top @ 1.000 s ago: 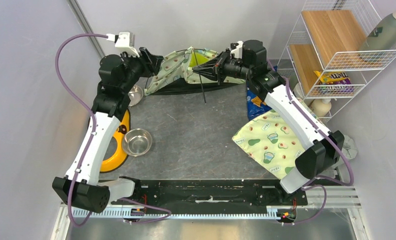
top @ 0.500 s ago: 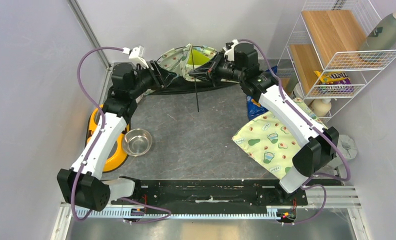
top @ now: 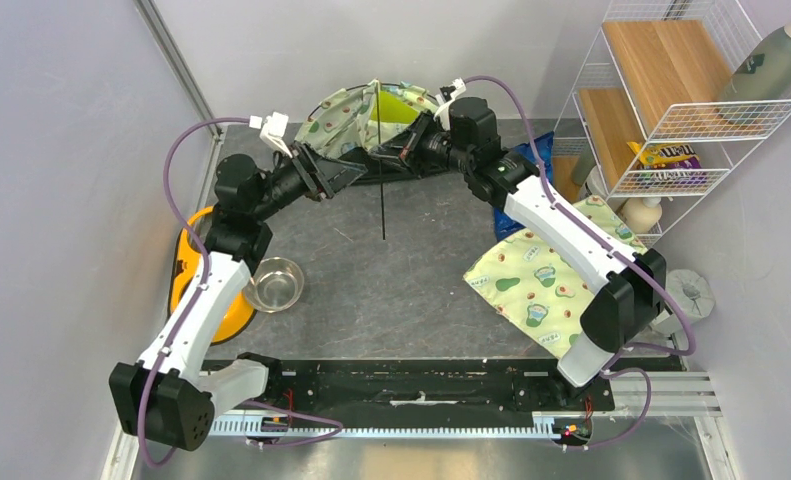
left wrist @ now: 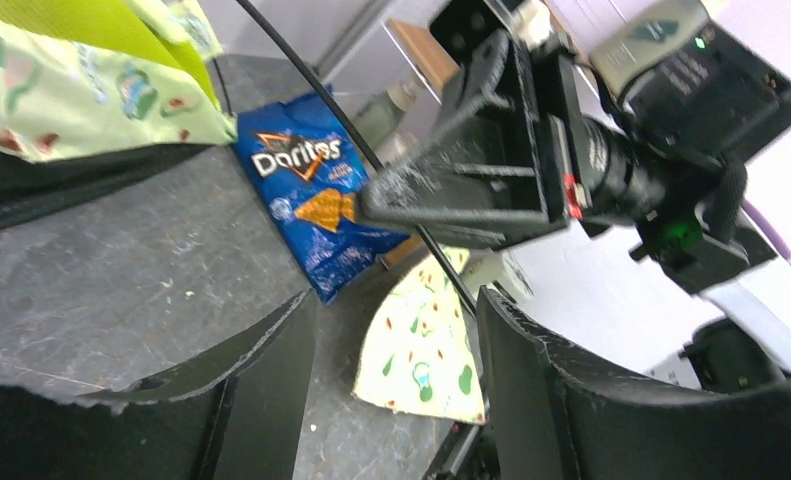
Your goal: Set up the pet tent
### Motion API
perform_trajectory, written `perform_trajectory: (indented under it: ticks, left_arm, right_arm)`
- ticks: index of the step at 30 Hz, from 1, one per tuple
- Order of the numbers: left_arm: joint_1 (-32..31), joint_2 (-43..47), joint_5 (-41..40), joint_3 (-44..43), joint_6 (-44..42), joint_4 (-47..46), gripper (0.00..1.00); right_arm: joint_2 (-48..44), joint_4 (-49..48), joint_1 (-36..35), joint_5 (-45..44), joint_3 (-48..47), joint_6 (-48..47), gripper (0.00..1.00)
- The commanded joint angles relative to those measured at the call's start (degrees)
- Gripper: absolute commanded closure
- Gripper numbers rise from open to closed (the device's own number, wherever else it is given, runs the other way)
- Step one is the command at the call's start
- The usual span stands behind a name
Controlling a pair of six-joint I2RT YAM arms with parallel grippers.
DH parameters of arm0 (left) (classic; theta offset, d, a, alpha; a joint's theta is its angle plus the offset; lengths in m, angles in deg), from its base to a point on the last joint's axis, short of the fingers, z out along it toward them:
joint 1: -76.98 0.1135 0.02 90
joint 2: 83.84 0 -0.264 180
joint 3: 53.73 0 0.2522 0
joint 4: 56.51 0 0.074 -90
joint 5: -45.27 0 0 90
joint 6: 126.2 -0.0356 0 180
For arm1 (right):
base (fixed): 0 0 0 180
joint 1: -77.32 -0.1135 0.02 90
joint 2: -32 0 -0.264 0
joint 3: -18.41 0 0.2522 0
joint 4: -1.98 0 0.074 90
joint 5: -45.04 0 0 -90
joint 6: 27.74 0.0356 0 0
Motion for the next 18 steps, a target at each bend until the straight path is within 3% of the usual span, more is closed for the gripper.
perform_trajectory:
  ticks: [1,9,11,13,18]
  left_arm:
    - [-0.9,1.7,9.9,1.6,1.8,-6.0,0.33]
    - [-5.1,-1.1,12.3,3.6,2.3,-9.4,0.31]
    - [-5.5,-1.8,12.1,4.1,2.5,-9.2,0.34]
    - [-5.5,-2.2,12.1,4.8,2.4,-8.7,0.45]
    - [-5.5,-2.3,11.3,6.3,-0.4,-4.8,0.87]
  right_arm:
    - [1.8,-5.2,0.6,-8.2,0.8,-3.2,1.00]
    - [3.3,-6.4,-0.3,-9.2,0.1,-2.7,1.00]
    - [3.5,-6.2,-0.5,-9.9,0.0,-2.6,1.00]
    - [3.6,-5.6,-0.5,-10.5,-0.3,-2.5,1.00]
    - [3.7,-5.6,-0.5,-10.9,-0.5,-2.4,1.00]
